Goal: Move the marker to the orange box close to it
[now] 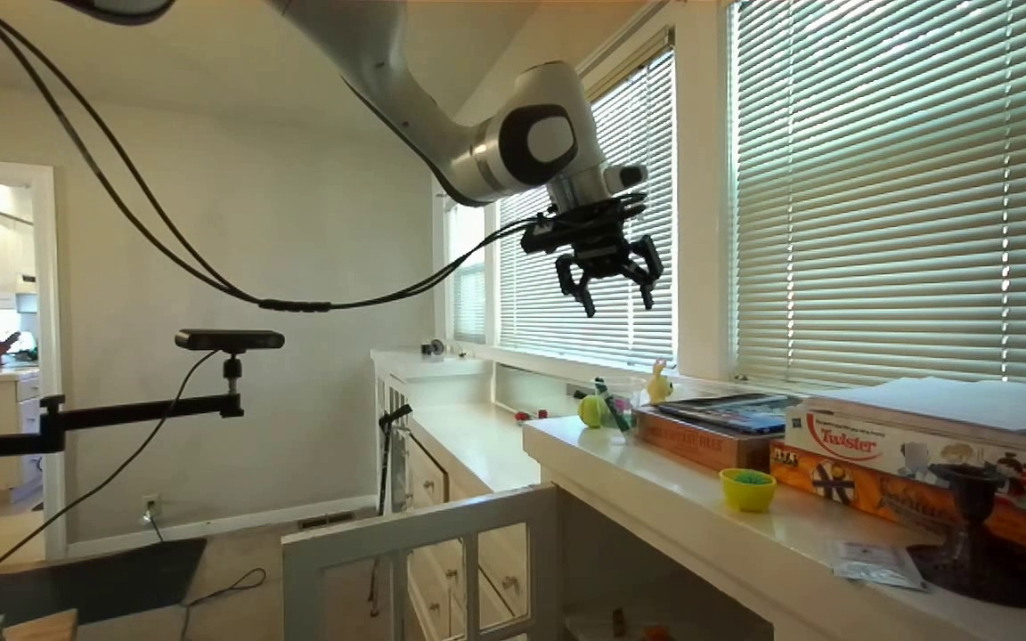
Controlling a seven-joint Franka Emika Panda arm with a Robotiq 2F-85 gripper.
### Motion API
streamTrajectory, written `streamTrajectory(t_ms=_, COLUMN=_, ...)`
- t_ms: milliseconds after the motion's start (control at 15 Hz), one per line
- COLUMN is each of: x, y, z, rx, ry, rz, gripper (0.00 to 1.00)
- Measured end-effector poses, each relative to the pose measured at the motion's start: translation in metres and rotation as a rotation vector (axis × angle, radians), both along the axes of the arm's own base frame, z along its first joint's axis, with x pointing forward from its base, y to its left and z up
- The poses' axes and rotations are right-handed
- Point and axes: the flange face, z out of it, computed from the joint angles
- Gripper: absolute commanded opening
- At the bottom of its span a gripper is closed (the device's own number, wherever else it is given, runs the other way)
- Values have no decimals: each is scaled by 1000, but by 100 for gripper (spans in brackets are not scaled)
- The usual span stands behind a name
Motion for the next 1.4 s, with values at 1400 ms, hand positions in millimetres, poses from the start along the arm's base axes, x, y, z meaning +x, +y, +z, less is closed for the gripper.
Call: streamTrajectory(t_ms=1400, x=85, y=-6, z=-21, rx=-38, ry=177, rz=807, gripper=100)
